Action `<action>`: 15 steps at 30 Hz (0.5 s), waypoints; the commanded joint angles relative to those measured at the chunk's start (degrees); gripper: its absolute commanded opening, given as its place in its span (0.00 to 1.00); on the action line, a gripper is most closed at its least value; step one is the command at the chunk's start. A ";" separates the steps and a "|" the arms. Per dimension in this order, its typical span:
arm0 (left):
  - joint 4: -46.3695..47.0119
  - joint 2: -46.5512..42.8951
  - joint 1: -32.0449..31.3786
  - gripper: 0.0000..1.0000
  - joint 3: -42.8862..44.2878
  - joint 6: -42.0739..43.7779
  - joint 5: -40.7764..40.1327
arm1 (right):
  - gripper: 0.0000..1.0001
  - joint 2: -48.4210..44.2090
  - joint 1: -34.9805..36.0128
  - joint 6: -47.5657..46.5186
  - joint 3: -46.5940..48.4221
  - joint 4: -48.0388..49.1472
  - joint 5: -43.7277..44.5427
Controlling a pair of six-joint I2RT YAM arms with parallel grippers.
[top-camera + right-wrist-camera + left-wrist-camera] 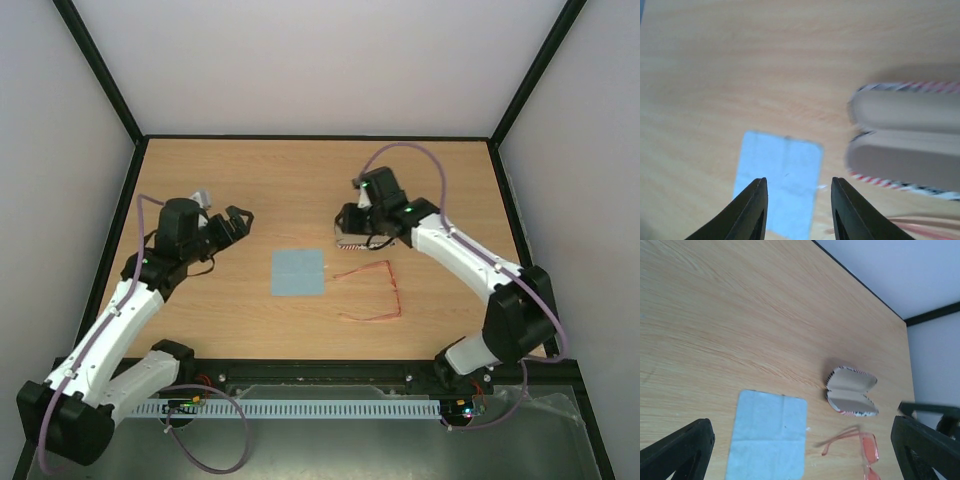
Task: Organize the sunglasses
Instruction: Adjust the sunglasses case at the center of the board, then fold the glasses cleaning cloth at the center of the board.
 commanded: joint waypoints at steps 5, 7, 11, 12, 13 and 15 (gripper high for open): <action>1.87 -3.12 9.83 1.00 -3.89 3.91 8.80 | 0.33 13.07 10.17 3.20 5.28 -2.60 -1.30; 1.66 -4.20 10.53 0.99 -4.96 3.98 9.24 | 0.30 16.40 11.04 3.20 7.18 -3.65 1.27; 1.33 -5.37 10.96 1.00 -6.43 4.21 9.82 | 0.25 23.03 11.44 3.00 9.95 -4.93 4.82; 1.29 -5.52 10.99 1.00 -6.63 4.22 9.92 | 0.25 24.09 11.47 2.96 10.25 -4.78 5.13; 1.32 -5.56 11.04 1.00 -6.76 4.24 10.04 | 0.24 25.17 11.48 3.03 10.68 -4.86 5.76; 1.25 -5.65 11.13 1.00 -6.97 4.35 10.19 | 0.22 26.90 11.49 2.95 11.46 -5.11 6.83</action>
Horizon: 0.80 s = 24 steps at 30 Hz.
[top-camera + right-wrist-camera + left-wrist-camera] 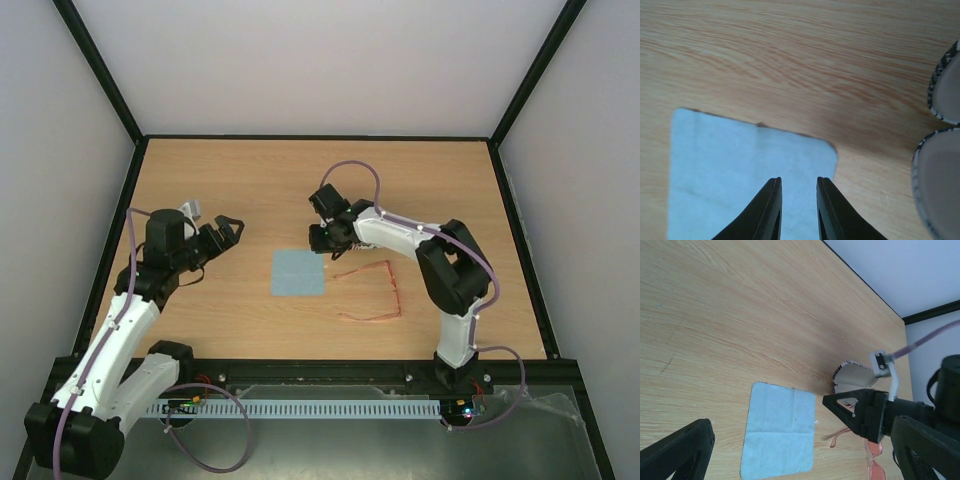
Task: Organize the sunglasses
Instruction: Fold the glasses cleaning cloth at the center of the board.
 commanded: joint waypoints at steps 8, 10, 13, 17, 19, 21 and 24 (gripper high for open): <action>0.35 -0.36 0.67 1.00 -0.85 1.37 2.39 | 0.24 6.91 0.14 -0.35 5.16 -4.86 6.52; 0.41 -0.24 0.66 0.99 -0.84 1.44 2.47 | 0.25 7.59 0.14 -0.54 5.57 -5.14 6.71; 0.47 -0.19 0.66 0.99 -0.79 1.53 2.61 | 0.25 8.34 0.12 -0.55 5.77 -5.49 7.28; 0.57 -0.23 0.68 1.00 -0.98 1.49 2.64 | 0.25 8.71 0.07 -0.48 5.03 -5.18 7.81; 0.75 -0.26 0.66 1.00 -1.09 1.41 2.74 | 0.24 9.22 0.12 -0.55 4.87 -4.85 7.50; 0.84 -0.27 0.70 1.00 -1.27 1.38 2.76 | 0.24 9.70 0.10 -0.55 4.89 -4.51 7.39; 0.83 -0.26 0.66 0.99 -1.29 1.38 2.99 | 0.24 10.07 0.16 -0.55 4.95 -4.12 7.41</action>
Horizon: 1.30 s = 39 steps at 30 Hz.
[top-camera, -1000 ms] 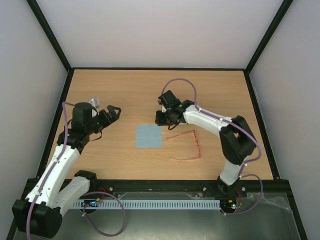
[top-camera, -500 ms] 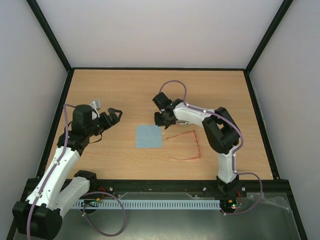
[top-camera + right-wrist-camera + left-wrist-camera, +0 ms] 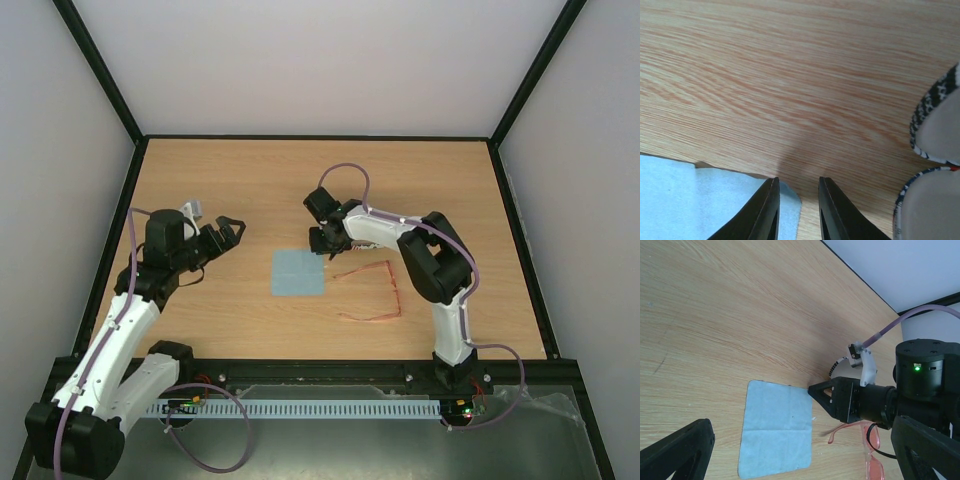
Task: Organize the sunglasses
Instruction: Fold the glasses cleaning cloth at the center of the board.
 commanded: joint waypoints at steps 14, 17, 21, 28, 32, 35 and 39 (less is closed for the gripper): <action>0.86 -0.55 0.41 1.00 -1.30 0.20 1.62 | 0.18 1.47 0.19 0.49 -1.82 -0.24 -0.65; 0.99 -0.64 0.41 0.99 -1.48 0.16 1.74 | 0.18 1.06 0.32 0.59 -2.84 0.25 -1.09; 0.98 -0.64 0.40 1.00 -1.41 0.17 1.86 | 0.17 0.74 0.71 0.68 -3.29 0.29 -1.22; 0.72 -1.11 0.42 1.00 -1.48 0.14 1.92 | 0.14 0.35 1.16 0.94 -3.63 -0.06 -0.95; 0.72 -1.32 0.40 0.99 -1.56 0.07 1.97 | 0.14 -0.16 1.25 0.97 -4.26 -0.08 -0.94; 0.67 -1.35 0.45 1.00 -1.61 0.01 2.09 | 0.13 -0.60 1.34 1.12 -4.95 0.02 -0.85; 0.96 -1.22 0.41 0.99 -1.84 0.13 2.46 | 0.09 -1.04 1.31 1.21 -5.65 0.16 -0.68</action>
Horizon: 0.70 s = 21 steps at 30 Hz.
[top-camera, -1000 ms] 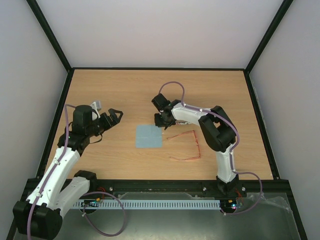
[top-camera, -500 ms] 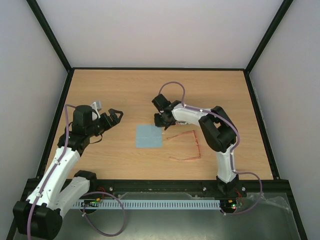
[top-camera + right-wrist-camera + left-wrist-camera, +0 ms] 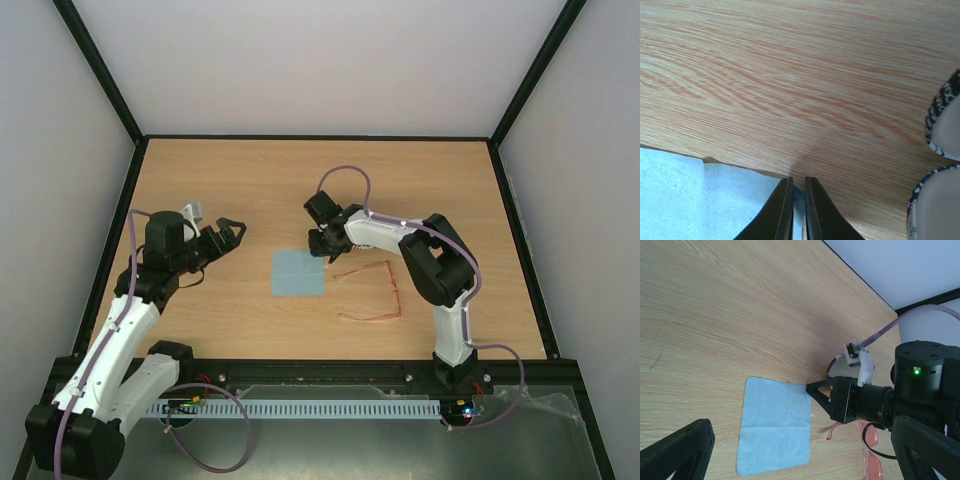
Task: Organize the sunglasses
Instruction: Fold the glasses cleaning cloth at the center of the board.
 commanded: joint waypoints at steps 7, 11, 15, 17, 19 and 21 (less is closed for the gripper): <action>2.15 1.47 0.16 0.99 -2.01 0.94 3.54 | 0.05 -0.81 0.75 0.66 -2.37 -4.20 -0.61; 3.62 4.48 -1.33 0.99 -2.04 1.38 3.63 | 0.01 -1.15 0.69 0.45 -1.88 -4.44 -0.01; 4.75 10.21 -5.41 0.99 -0.58 1.88 2.04 | 0.01 -1.45 0.75 0.06 -0.94 -4.55 0.59; 5.62 12.12 -7.15 1.00 -0.33 1.88 1.21 | 0.01 -1.92 0.74 -0.15 -0.52 -4.23 0.52; 6.55 13.33 -7.58 1.00 -0.53 1.80 0.47 | 0.01 -2.25 0.76 -0.39 -0.02 -4.23 0.42; 7.06 14.63 -7.72 0.99 -0.61 2.19 -0.31 | 0.01 -2.22 0.75 -0.51 0.44 -4.36 0.42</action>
